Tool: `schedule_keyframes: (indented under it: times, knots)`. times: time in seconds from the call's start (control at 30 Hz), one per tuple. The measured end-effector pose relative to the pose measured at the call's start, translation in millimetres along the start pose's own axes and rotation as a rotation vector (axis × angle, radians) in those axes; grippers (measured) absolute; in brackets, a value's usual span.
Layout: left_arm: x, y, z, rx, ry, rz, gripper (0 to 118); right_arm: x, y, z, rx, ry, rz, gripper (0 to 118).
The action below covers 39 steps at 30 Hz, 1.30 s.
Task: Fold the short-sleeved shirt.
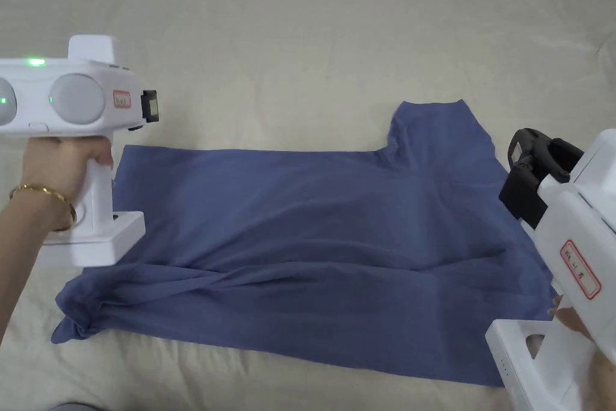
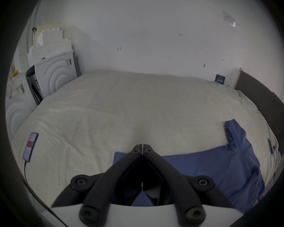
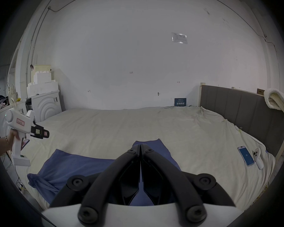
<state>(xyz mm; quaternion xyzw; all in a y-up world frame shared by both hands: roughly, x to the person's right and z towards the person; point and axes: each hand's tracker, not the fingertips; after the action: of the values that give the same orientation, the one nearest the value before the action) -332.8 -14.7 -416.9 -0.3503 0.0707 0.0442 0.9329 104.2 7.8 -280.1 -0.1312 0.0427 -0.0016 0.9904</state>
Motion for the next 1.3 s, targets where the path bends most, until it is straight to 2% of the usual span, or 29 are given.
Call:
schedule_keyframes:
  times: [0.03,0.07,0.1,0.13,0.17,0.2,0.23,0.27,0.5,0.57,0.63,0.7,0.77,0.8,0.87,1.0,1.13,1.3]
  knots:
    - [-3,4,-10,-0.019,0.000,0.011,21,0,0,-4,-0.002,0.000,-0.003,0]
    - [-4,8,-19,-0.034,0.014,0.007,39,-1,0,-8,-0.005,0.000,-0.005,0]
    - [-4,10,-27,-0.046,0.033,-0.009,39,-2,0,-11,-0.009,-0.001,-0.009,0]
    - [-5,14,-35,-0.064,0.048,-0.017,47,-2,0,-15,-0.016,0.002,-0.012,0]
    - [-8,16,-44,-0.091,0.042,-0.018,64,-2,0,-18,-0.020,0.004,-0.015,0]
    - [-10,17,-52,-0.120,0.037,-0.003,90,-3,-1,-20,-0.023,0.003,-0.014,0]
    - [-13,18,-61,-0.157,0.028,0.017,103,-4,-2,-23,-0.026,0.002,-0.011,0]
    - [-16,18,-68,-0.179,0.020,0.032,108,-5,-2,-25,-0.029,0.000,-0.010,0]
    - [-33,12,-124,-0.376,0.099,0.002,107,-5,-8,-33,-0.061,-0.014,0.000,0]
    - [-39,8,-134,-0.408,0.113,0.017,106,-3,-10,-36,-0.070,-0.020,0.004,0]
    - [-41,4,-142,-0.418,0.114,0.011,93,-2,-11,-39,-0.078,-0.028,0.007,0]
    - [-43,1,-145,-0.418,0.117,0.020,69,-1,-13,-40,-0.087,-0.033,0.011,0]
    - [-46,1,-145,-0.420,0.053,0.096,53,-1,-15,-41,-0.096,-0.037,0.015,0]
    - [-45,3,-144,-0.415,0.065,0.100,38,-1,-16,-42,-0.100,-0.038,0.016,0]
    - [-39,5,-141,-0.404,0.063,0.040,0,-1,-17,-43,-0.103,-0.041,0.013,0]
    - [-32,6,-133,-0.411,0.065,0.000,0,0,-17,-41,-0.106,-0.040,0.004,0]
    - [-31,12,-105,-0.312,0.033,0.051,0,4,-12,-39,-0.104,-0.036,0.006,0]
    - [-25,15,-51,-0.115,0.031,0.015,0,11,0,-41,-0.093,-0.034,0.001,0]
